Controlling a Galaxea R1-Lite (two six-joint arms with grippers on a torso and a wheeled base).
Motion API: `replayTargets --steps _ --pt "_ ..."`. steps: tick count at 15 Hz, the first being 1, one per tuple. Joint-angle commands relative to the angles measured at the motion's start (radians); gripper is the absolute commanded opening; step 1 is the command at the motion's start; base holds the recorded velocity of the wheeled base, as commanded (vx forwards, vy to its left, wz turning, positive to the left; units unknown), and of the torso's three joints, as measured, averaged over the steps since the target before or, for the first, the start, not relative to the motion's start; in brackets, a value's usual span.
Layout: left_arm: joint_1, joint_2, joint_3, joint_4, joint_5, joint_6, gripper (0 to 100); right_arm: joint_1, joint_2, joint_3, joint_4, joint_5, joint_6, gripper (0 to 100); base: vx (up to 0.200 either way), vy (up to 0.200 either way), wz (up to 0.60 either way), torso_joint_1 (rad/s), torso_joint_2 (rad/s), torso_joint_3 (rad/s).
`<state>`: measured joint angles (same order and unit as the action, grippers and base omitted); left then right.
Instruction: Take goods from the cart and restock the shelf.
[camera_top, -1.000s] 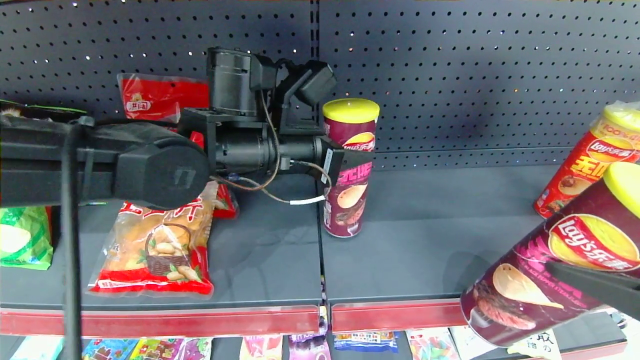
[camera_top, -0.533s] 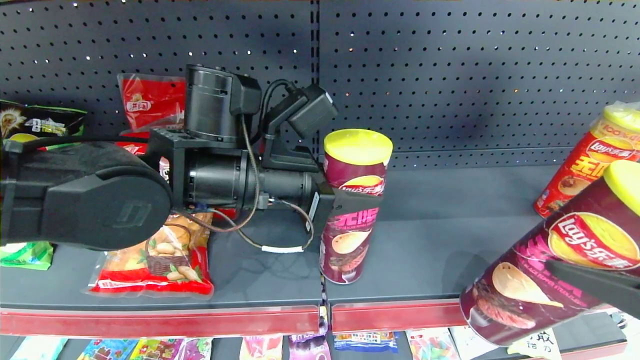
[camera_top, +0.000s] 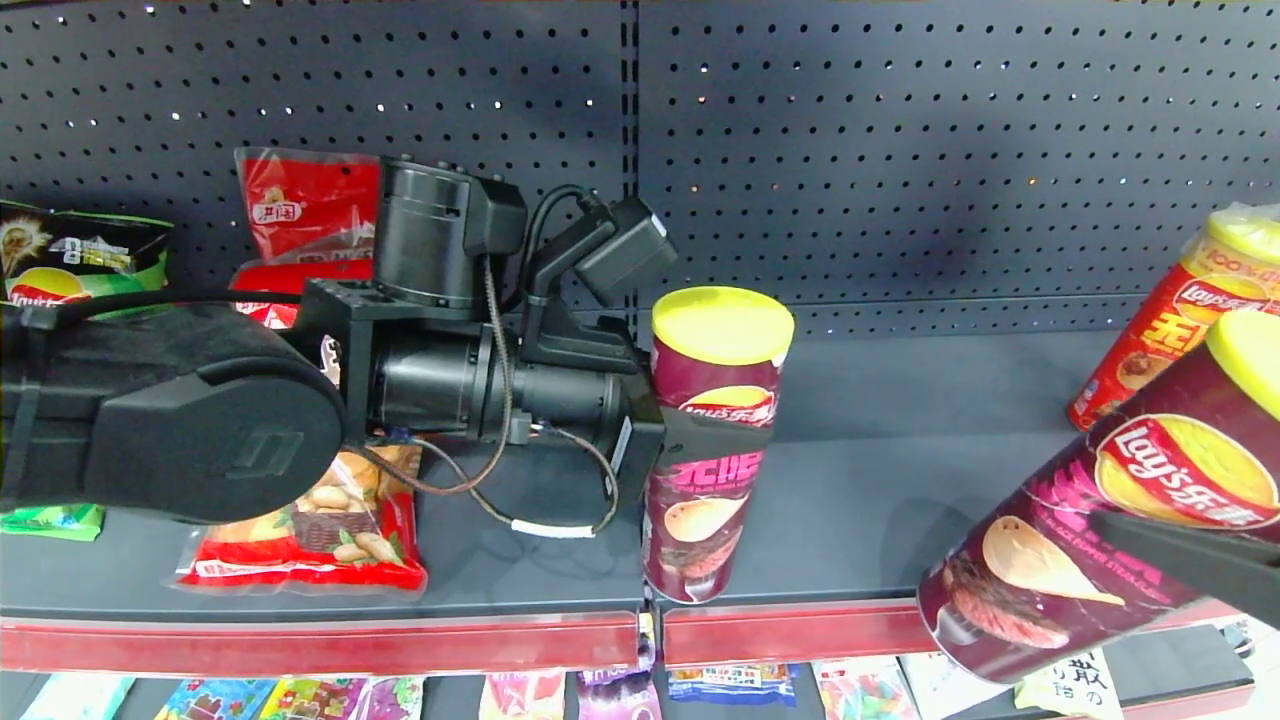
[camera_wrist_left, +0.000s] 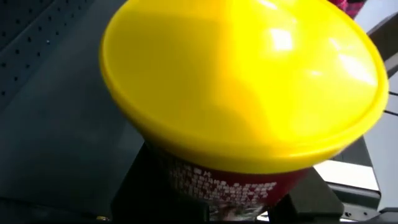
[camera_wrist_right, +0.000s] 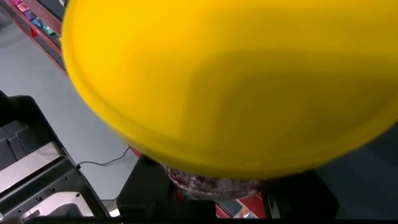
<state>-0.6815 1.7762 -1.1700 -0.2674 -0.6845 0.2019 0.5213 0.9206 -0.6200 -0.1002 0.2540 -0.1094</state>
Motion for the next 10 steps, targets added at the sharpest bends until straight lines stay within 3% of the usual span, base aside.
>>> replayTargets --steps 1,3,10 --pt "0.000 -0.001 0.012 0.001 -0.001 0.005 0 0.000 0.009 -0.006 -0.001 0.001 -0.001 0 0.000 0.000 0.00 0.000 0.00 0.000" --pt "0.000 -0.001 0.033 0.001 -0.001 0.024 0 0.000 0.021 -0.014 -0.001 0.001 -0.001 0 0.000 0.000 0.00 0.000 0.00 0.000" --pt "0.000 -0.040 0.087 0.001 -0.003 0.004 0 0.000 0.063 -0.037 -0.003 0.001 -0.001 0 0.000 0.000 0.00 0.000 0.00 0.000"
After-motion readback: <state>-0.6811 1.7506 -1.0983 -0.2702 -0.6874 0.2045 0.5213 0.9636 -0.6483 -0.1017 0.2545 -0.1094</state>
